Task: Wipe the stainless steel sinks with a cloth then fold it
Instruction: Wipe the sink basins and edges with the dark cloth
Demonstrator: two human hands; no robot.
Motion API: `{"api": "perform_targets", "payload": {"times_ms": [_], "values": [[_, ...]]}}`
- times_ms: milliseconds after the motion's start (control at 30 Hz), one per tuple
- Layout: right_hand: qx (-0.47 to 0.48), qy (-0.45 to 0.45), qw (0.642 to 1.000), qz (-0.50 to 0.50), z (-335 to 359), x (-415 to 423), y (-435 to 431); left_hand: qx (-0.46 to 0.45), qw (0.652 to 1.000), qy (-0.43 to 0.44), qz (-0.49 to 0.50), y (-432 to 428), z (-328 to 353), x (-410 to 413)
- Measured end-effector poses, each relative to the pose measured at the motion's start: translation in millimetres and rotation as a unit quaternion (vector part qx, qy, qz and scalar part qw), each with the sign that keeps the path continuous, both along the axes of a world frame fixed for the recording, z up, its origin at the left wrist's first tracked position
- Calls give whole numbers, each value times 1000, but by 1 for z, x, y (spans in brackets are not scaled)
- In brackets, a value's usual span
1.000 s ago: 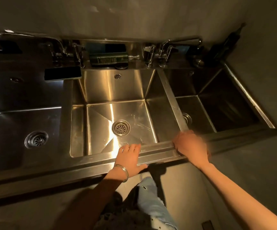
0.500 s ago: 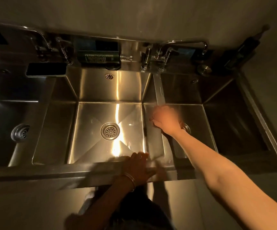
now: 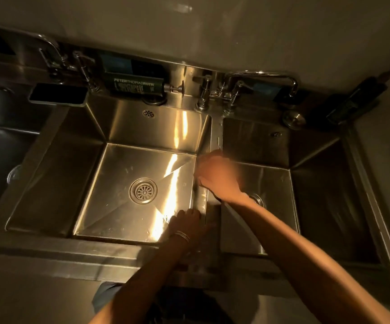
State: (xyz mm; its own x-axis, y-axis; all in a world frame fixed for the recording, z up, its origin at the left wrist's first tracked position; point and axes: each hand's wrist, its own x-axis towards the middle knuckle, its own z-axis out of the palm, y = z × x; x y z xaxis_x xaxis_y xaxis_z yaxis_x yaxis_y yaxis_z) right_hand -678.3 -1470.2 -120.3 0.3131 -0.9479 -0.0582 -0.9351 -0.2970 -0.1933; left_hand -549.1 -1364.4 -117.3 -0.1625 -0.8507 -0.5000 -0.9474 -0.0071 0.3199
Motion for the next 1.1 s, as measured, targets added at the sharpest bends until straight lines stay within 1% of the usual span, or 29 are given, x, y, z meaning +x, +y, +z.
{"api": "perform_targets", "payload": {"times_ms": [67,133,267,333,433,467,533,600,667,733,833,900,967,1033,1100], "values": [[-1,-30,1000,-8,-1,-4,-34,-2,1000,-1,8,-9,-2,-1],[25,-43,999,-16,0,-5,-72,-5,1000,-6,15,-18,-3,-1],[56,-37,997,-47,4,-2,-126,1,999,-32,-1,-33,4,-1],[58,-54,995,-53,5,-2,-122,0,1000,-30,-3,-36,7,-4],[53,-117,990,-62,5,-11,-86,6,1000,-26,-9,-38,6,-5],[53,-126,989,-63,2,-14,-72,19,1000,-23,-10,-38,5,-5],[48,-120,989,-65,-4,-16,-58,38,999,-14,-4,-37,2,-4],[35,-106,992,-62,-6,-14,-71,32,999,-9,3,-37,1,-3],[26,-93,994,-55,-4,-11,-101,11,1000,0,3,-36,-1,-2],[47,-80,994,-53,-1,-9,-138,-9,1000,19,0,-38,-3,4],[73,-65,992,-80,5,-4,-173,-25,999,21,-15,-62,-2,37],[59,-50,993,-93,7,2,-171,-48,999,2,-13,-91,4,69],[42,-34,995,-87,8,5,-155,-105,994,-22,22,-125,19,97],[32,-13,998,-61,9,5,-132,-167,983,-27,63,-163,39,120],[44,12,999,-27,14,5,-114,-214,973,-28,80,-202,55,137]]}}
